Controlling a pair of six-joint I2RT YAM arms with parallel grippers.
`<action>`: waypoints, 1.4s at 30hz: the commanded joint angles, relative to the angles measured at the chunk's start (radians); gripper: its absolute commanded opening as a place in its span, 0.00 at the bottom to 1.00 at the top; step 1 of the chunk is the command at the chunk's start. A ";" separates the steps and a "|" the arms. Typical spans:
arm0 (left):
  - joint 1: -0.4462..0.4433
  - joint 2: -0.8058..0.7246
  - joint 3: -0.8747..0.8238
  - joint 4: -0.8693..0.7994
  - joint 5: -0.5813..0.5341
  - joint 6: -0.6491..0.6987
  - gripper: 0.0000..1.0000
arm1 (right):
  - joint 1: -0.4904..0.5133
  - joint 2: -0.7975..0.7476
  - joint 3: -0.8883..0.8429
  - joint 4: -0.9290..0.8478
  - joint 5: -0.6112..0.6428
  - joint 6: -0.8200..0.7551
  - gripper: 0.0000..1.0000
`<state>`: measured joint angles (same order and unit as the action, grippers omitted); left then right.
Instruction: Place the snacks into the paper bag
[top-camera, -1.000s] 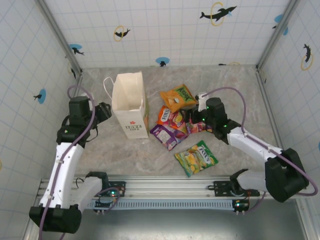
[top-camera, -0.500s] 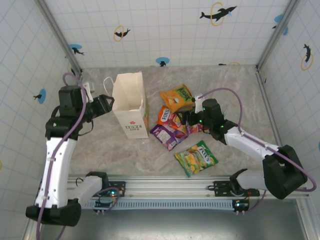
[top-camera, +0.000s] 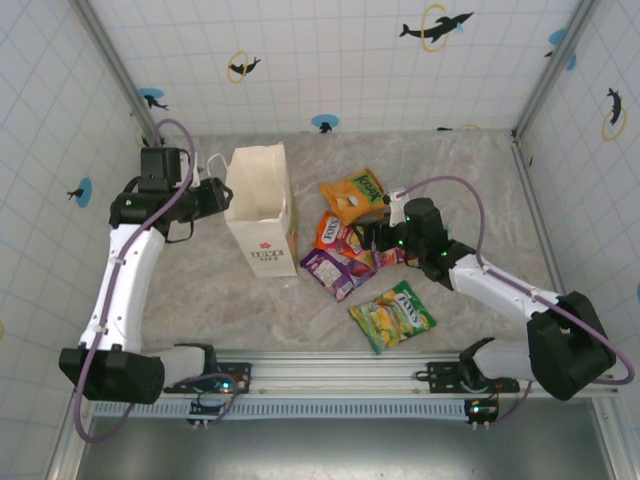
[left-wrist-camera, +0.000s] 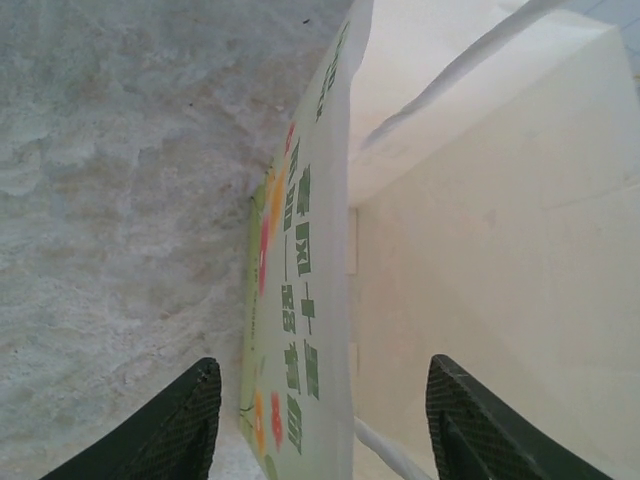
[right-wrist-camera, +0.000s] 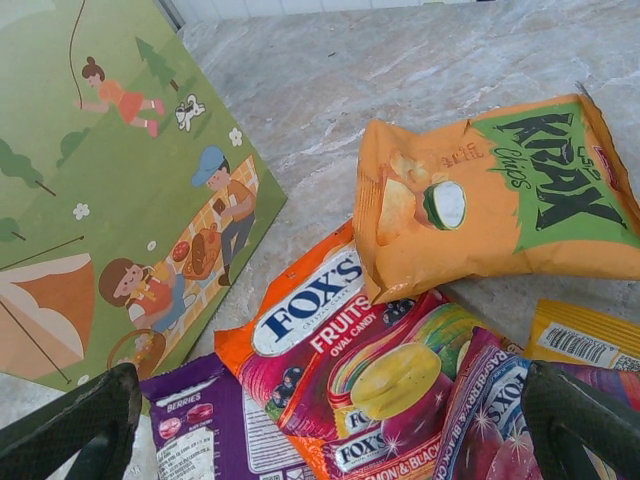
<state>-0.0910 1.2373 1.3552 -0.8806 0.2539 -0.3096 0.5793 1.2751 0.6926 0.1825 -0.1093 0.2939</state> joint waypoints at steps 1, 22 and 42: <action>-0.006 0.017 -0.013 0.031 -0.006 0.031 0.52 | 0.007 -0.027 -0.008 0.011 0.005 0.007 1.00; -0.009 0.073 -0.012 0.095 0.028 0.032 0.00 | -0.023 -0.092 -0.058 0.011 0.047 0.056 1.00; -0.008 0.054 -0.045 0.125 0.035 0.031 0.00 | -0.644 -0.448 -0.344 -0.290 -0.540 0.175 0.84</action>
<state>-0.0929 1.3087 1.3262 -0.7677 0.2771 -0.2871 -0.0170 0.8097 0.3668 -0.1287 -0.4847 0.4732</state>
